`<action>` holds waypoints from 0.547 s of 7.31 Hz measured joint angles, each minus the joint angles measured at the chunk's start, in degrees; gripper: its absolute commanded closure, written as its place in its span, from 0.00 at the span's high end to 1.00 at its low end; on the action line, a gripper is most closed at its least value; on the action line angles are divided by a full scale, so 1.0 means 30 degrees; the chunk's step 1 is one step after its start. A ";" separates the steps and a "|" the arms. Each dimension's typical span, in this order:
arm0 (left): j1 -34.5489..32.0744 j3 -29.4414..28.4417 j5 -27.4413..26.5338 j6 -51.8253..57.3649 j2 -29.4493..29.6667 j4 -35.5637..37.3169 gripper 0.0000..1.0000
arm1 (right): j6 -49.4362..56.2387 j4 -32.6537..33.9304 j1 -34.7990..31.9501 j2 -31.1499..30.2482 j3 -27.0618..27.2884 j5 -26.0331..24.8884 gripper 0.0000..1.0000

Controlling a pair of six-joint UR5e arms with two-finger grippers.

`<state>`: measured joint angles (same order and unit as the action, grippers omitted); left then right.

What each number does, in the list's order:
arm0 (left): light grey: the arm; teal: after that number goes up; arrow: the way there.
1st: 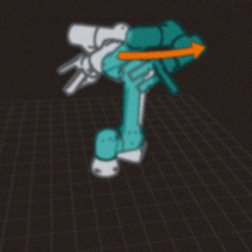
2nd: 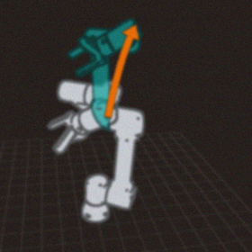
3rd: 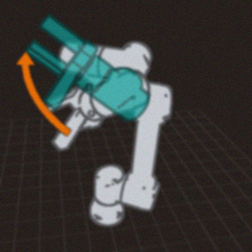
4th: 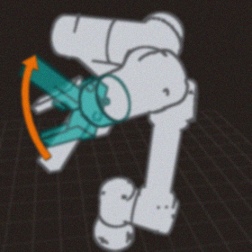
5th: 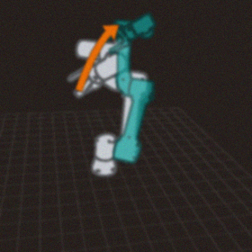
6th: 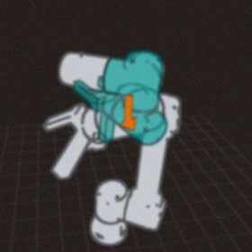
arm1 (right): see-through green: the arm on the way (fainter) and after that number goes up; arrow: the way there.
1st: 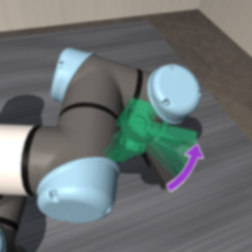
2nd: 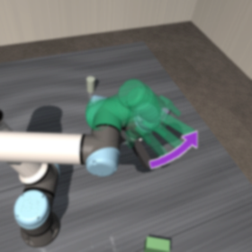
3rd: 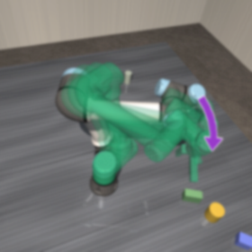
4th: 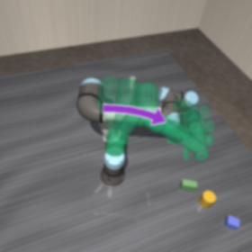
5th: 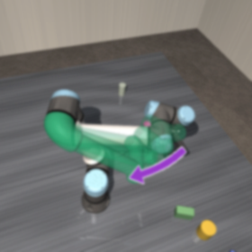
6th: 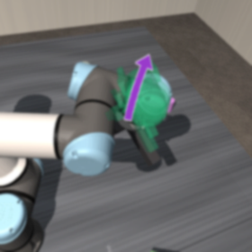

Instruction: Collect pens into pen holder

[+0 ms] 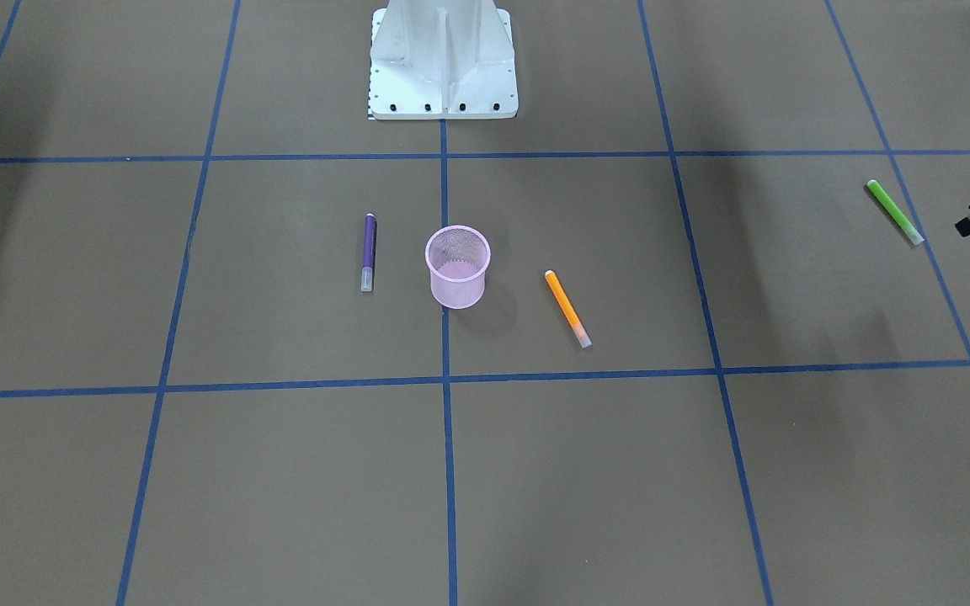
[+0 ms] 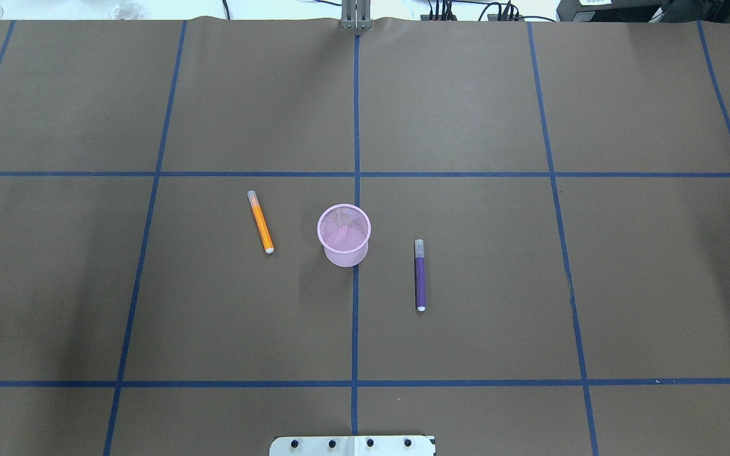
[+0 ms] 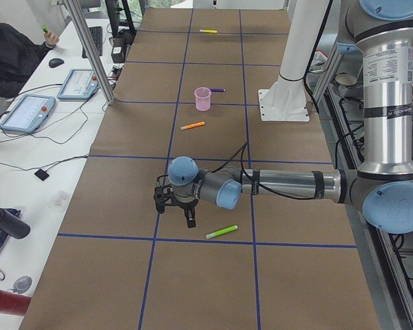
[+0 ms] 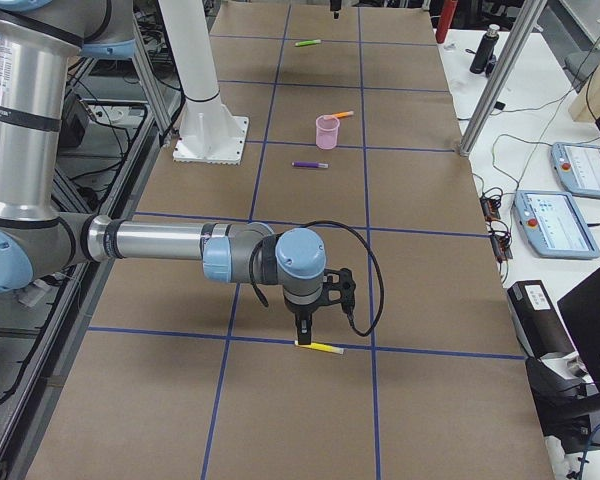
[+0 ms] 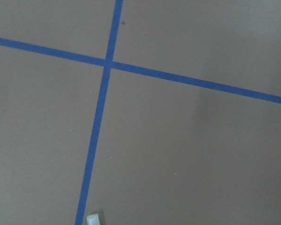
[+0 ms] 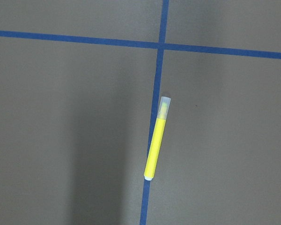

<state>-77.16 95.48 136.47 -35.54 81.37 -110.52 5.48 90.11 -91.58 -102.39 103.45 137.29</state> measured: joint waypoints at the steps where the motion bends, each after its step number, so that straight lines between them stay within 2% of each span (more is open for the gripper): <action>1: 0.0544 -0.0006 -0.0636 -0.1499 -0.0824 -0.1467 0.99 | -0.0006 0.0017 0.0000 0.0000 0.0013 -0.0001 0.99; 4: 0.2523 -0.0064 -0.2167 -0.5838 -0.2771 -0.5120 0.99 | -0.0029 0.0030 0.0000 -0.0032 0.0001 0.0030 0.99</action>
<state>-69.59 95.29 129.96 -53.06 73.06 -125.88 5.39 90.20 -91.58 -102.49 103.45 137.38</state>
